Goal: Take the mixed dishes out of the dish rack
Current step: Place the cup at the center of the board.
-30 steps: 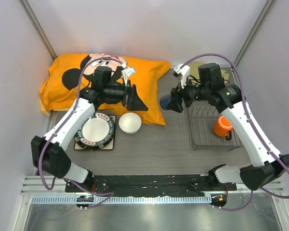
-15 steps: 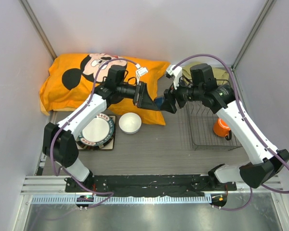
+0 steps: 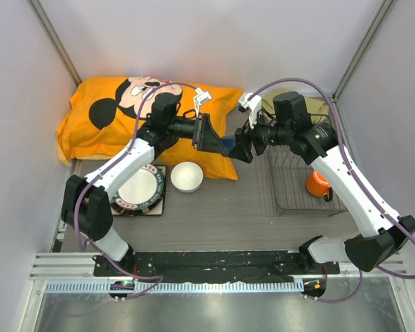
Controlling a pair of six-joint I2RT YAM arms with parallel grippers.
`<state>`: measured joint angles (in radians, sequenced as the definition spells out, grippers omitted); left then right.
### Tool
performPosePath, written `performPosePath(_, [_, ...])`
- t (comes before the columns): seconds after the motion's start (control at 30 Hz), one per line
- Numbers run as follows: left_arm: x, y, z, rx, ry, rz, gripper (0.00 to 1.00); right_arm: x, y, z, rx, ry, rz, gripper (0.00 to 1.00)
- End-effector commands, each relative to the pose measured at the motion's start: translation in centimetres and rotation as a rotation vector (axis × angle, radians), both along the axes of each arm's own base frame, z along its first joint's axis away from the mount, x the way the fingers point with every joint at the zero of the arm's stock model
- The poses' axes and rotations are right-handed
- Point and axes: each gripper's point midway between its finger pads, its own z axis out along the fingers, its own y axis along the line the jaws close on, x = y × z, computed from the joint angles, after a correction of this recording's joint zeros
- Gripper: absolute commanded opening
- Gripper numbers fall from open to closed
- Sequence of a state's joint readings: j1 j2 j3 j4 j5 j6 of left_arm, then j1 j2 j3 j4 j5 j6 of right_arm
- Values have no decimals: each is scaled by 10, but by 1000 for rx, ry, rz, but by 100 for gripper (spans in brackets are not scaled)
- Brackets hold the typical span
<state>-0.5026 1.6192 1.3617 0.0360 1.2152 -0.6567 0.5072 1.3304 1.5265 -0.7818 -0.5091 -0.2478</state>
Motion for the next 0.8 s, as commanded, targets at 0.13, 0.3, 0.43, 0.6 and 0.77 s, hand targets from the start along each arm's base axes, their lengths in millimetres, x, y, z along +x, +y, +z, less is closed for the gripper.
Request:
performPosePath(0.13, [-27, 3, 50, -163, -21, -102, 54, -4, 10, 25, 86, -99, 37, 1])
performPosePath(0.3, [-36, 4, 52, -166, -27, -114, 48, -4, 12, 23, 85, -95, 45, 1])
performPosePath(0.43, [-39, 4, 50, -166, -25, -113, 37, -2, 13, 24, 86, -95, 44, 1])
performPosePath(0.6, [-38, 4, 41, -147, -18, -107, 19, -3, 12, 25, 84, -98, 44, 1])
performPosePath(0.77, [-36, 4, 34, -118, -24, -92, 0, -6, 9, 22, 71, -93, 42, 3])
